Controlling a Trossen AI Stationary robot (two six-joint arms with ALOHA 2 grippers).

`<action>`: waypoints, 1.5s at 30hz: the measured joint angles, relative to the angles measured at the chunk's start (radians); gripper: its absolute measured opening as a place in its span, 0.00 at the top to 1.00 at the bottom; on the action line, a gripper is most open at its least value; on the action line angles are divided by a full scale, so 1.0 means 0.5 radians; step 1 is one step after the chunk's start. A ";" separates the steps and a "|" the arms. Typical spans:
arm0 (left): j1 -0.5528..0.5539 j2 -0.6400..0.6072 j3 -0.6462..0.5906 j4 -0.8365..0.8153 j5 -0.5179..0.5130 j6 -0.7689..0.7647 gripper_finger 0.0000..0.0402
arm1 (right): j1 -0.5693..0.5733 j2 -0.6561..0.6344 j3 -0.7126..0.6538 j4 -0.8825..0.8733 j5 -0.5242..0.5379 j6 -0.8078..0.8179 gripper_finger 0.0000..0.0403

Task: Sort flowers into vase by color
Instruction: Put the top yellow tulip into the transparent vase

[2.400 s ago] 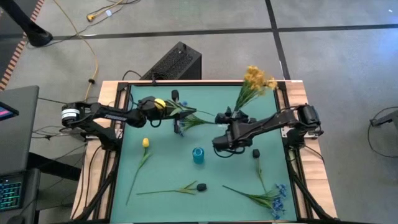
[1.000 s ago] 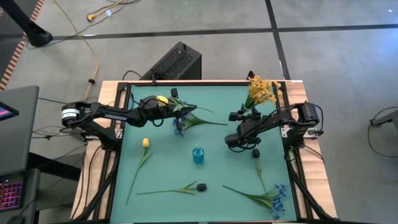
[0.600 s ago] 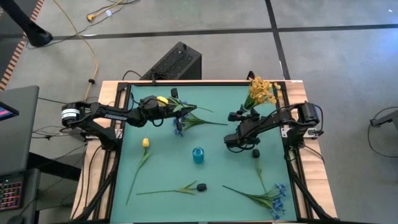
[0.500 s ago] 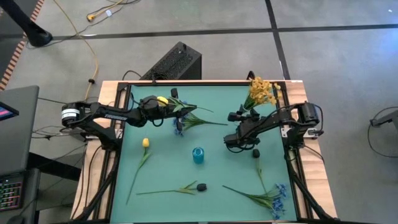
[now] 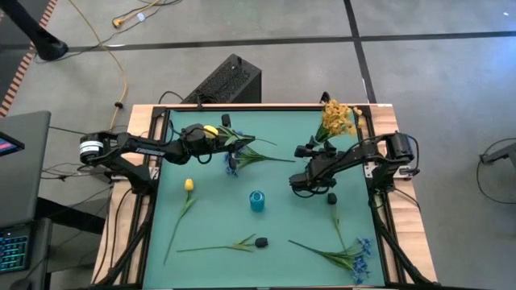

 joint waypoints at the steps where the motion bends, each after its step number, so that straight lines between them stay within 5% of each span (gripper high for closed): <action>1: 0.000 0.000 0.000 0.000 0.000 0.002 1.00 | 0.000 0.000 0.000 0.017 -0.001 0.000 0.32; 25: 0.032 0.000 0.000 0.000 0.001 0.011 1.00 | 0.160 0.000 0.000 0.269 -0.163 0.003 0.10; 45: 0.032 0.000 0.000 0.000 0.022 0.007 1.00 | 0.439 0.000 0.001 0.379 -0.268 0.001 0.04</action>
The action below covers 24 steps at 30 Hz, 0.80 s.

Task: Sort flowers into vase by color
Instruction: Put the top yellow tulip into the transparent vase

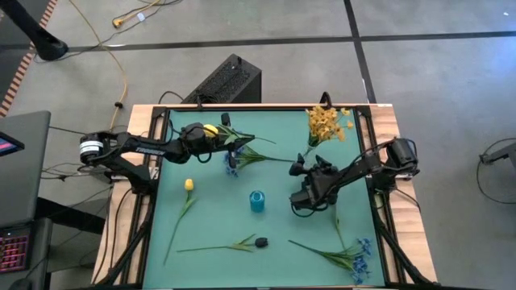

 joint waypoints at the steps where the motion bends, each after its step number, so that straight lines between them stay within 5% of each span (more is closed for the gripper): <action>1: 0.000 0.000 0.000 0.000 0.000 -0.002 1.00 | 0.025 0.000 0.000 0.007 0.000 0.001 0.04; 7: 0.000 0.000 0.000 0.000 0.003 -0.014 1.00 | 0.167 0.001 0.026 0.043 -0.001 0.211 0.04; 13: 0.000 0.000 0.002 0.025 0.132 -0.114 1.00 | 0.332 0.001 0.197 -0.014 -0.274 0.953 0.04; 20: -0.044 0.013 0.202 -0.046 0.419 -0.308 1.00 | 0.396 0.000 0.460 -0.178 -1.132 2.246 0.04; 24: -0.108 0.015 0.391 -0.281 0.456 -0.196 1.00 | 0.387 0.000 0.425 -0.176 -1.704 2.696 0.04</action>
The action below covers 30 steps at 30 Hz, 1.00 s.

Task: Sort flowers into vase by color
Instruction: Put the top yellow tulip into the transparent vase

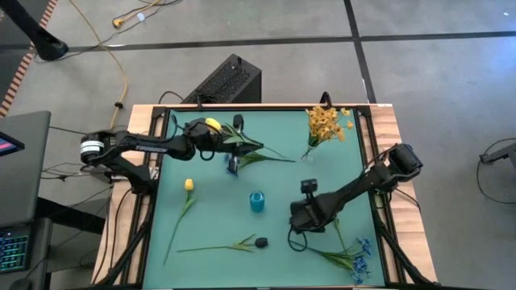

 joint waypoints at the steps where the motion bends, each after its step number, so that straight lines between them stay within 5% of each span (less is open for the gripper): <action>1: -0.013 0.000 0.047 -0.066 -0.001 0.034 1.00 | 0.015 -0.003 -0.025 -0.002 -0.051 0.074 0.04; 5: -0.051 0.025 0.226 -0.260 -0.026 0.158 1.00 | 0.136 -0.147 -0.199 0.061 -0.005 0.313 0.05; 10: -0.043 0.277 0.535 -0.414 -0.071 0.153 1.00 | 0.255 -0.547 -0.503 0.219 0.301 0.679 0.05; 17: -0.036 0.622 1.063 -1.028 -0.168 0.355 1.00 | 0.287 -1.058 -0.866 0.837 0.427 0.904 0.05; 22: -0.037 0.656 1.177 -1.025 -0.201 0.406 1.00 | 0.287 -1.163 -1.004 1.203 0.433 0.751 0.05; 30: -0.017 0.724 1.188 -0.887 -0.248 0.387 1.00 | 0.254 -1.097 -1.009 1.326 0.477 0.660 0.05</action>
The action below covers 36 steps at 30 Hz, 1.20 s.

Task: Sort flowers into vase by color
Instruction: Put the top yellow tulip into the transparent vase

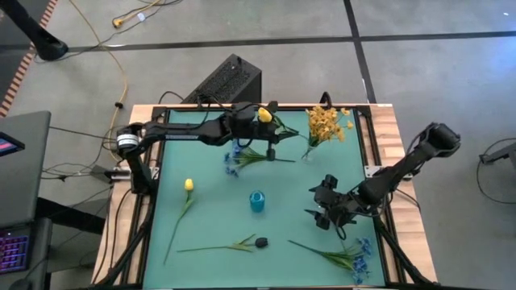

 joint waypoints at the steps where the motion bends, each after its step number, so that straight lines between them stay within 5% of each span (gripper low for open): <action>1: 0.001 0.017 -0.010 -0.026 -0.003 -0.002 1.00 | -0.005 0.013 0.000 0.035 0.002 -0.003 0.05; 21: 0.021 0.146 0.034 0.070 -0.061 0.006 1.00 | -0.051 0.082 0.001 0.056 -0.003 -0.009 0.05; 36: 0.035 0.159 0.150 -0.248 -0.087 -0.017 1.00 | -0.078 0.082 0.001 0.067 -0.003 -0.011 0.05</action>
